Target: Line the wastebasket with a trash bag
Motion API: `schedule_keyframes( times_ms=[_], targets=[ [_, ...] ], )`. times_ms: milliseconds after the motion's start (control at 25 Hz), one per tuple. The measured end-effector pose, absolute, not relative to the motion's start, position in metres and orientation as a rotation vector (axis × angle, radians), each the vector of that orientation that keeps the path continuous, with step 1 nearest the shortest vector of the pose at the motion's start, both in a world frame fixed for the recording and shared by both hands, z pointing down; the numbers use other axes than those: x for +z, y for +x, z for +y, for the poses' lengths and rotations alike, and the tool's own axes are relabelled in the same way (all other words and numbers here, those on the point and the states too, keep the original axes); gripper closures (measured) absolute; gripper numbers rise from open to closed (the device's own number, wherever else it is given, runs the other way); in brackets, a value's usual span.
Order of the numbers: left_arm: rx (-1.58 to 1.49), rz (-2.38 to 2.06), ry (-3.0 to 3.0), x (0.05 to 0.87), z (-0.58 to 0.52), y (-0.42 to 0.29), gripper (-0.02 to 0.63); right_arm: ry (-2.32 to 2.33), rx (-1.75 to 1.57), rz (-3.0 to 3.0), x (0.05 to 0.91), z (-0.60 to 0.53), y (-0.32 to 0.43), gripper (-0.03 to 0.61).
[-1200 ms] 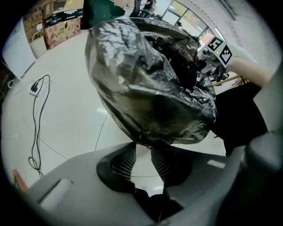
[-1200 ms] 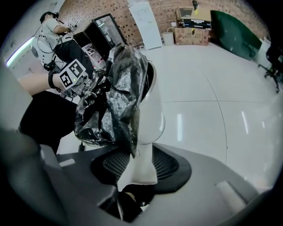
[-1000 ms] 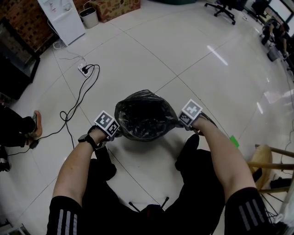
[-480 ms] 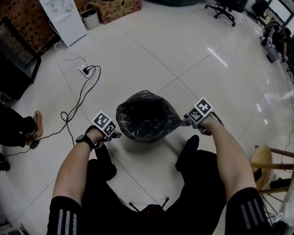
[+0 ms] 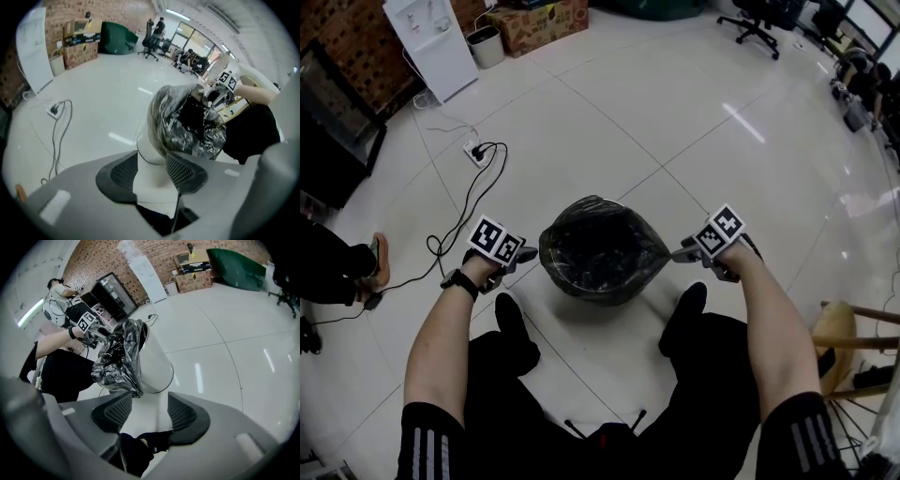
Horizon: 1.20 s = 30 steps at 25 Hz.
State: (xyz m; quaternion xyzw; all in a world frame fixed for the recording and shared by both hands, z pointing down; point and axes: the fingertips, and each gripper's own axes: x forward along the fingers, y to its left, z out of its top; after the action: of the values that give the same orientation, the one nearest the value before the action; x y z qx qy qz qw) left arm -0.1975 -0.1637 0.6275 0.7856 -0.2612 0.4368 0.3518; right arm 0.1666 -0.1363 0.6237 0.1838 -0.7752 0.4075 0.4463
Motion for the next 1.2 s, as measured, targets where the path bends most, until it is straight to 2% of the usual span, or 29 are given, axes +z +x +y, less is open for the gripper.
schedule_keyframes(
  times_ms=[120, 240, 320, 400, 560, 920, 1040, 1120, 1200],
  targets=[
    [1.034, -0.83, 2.141, 0.594, -0.208, -0.2, 0.476, 0.5, 0.989, -1.978, 0.61, -0.149, 0.165, 0.333],
    [0.94, -0.86, 2.222, 0.574, -0.237, -0.185, 0.497, 0.578, 0.958, -2.05, 0.594, -0.168, 0.163, 0.34],
    [0.904, -0.803, 2.258, 0.567, -0.246, -0.167, 0.498, 0.645, 0.914, -2.101, 0.579, -0.185, 0.16, 0.39],
    [0.907, -0.75, 2.279, 0.568, -0.252, -0.15, 0.525, 0.699, 0.846, -2.156, 0.562, -0.202, 0.155, 0.458],
    [0.975, -0.685, 2.3, 0.582, -0.262, -0.127, 0.528, 0.741, 0.775, -2.281, 0.533, -0.234, 0.138, 0.485],
    [0.952, -0.464, 2.304, 0.613, -0.279, -0.086, 0.491, 0.666, 0.696, -2.385, 0.535, -0.28, 0.102, 0.468],
    [0.949, -0.406, 2.33, 0.615, -0.276, -0.078, 0.528, 0.617, 0.683, -2.421, 0.539, -0.285, 0.091, 0.448],
    [0.954, -0.378, 2.356, 0.612, -0.276, -0.075, 0.578, 0.583, 0.676, -2.417, 0.545, -0.284, 0.085, 0.436],
    [0.959, -0.371, 2.385, 0.607, -0.278, -0.074, 0.586, 0.557, 0.674, -2.399, 0.551, -0.279, 0.082, 0.433]
  ],
)
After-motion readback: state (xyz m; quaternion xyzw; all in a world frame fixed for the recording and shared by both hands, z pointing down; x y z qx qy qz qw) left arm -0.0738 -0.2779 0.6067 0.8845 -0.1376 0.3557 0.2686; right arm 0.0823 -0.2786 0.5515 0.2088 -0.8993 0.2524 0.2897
